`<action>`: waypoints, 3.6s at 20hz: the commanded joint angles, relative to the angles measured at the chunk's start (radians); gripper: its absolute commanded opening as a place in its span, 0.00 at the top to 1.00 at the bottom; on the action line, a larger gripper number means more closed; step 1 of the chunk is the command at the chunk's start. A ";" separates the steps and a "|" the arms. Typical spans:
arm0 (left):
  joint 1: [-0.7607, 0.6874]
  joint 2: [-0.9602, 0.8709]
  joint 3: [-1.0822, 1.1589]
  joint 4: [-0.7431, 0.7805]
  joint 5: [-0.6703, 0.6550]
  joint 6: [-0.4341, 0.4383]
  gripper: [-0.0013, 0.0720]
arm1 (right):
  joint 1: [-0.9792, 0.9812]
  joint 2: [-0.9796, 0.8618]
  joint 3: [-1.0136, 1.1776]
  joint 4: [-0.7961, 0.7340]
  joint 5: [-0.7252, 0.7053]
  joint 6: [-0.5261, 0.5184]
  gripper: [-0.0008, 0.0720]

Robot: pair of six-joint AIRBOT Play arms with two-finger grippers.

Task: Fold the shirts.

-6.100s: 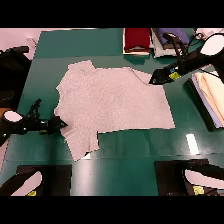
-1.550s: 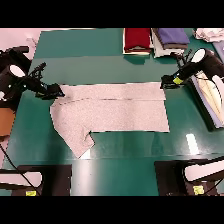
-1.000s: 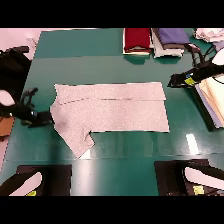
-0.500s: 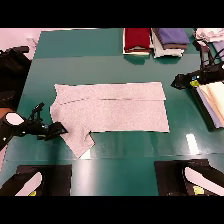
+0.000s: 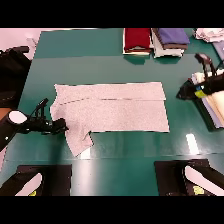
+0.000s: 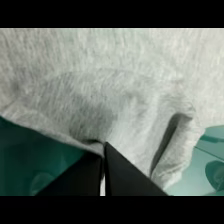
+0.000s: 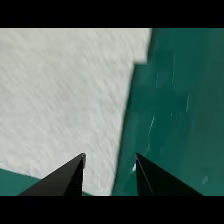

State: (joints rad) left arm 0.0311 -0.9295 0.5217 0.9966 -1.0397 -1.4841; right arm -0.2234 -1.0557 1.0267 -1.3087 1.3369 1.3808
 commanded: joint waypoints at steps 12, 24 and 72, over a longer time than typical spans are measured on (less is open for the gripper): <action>-0.003 0.001 0.068 0.029 -0.020 0.001 0.95 | -0.048 -0.174 -0.388 0.269 -0.081 -0.092 0.36; -0.003 0.328 0.069 0.203 -0.393 -0.021 0.95 | 0.100 0.118 -0.245 -0.092 0.107 -0.081 0.97; -0.501 -0.561 0.622 0.016 0.317 -0.053 0.95 | 0.050 -0.600 0.428 0.453 0.060 -0.261 0.97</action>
State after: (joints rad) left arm -0.3988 -1.3945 1.0672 1.0164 -0.7502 -1.5234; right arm -0.2096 -1.6974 1.3640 -0.8677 1.3510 1.1217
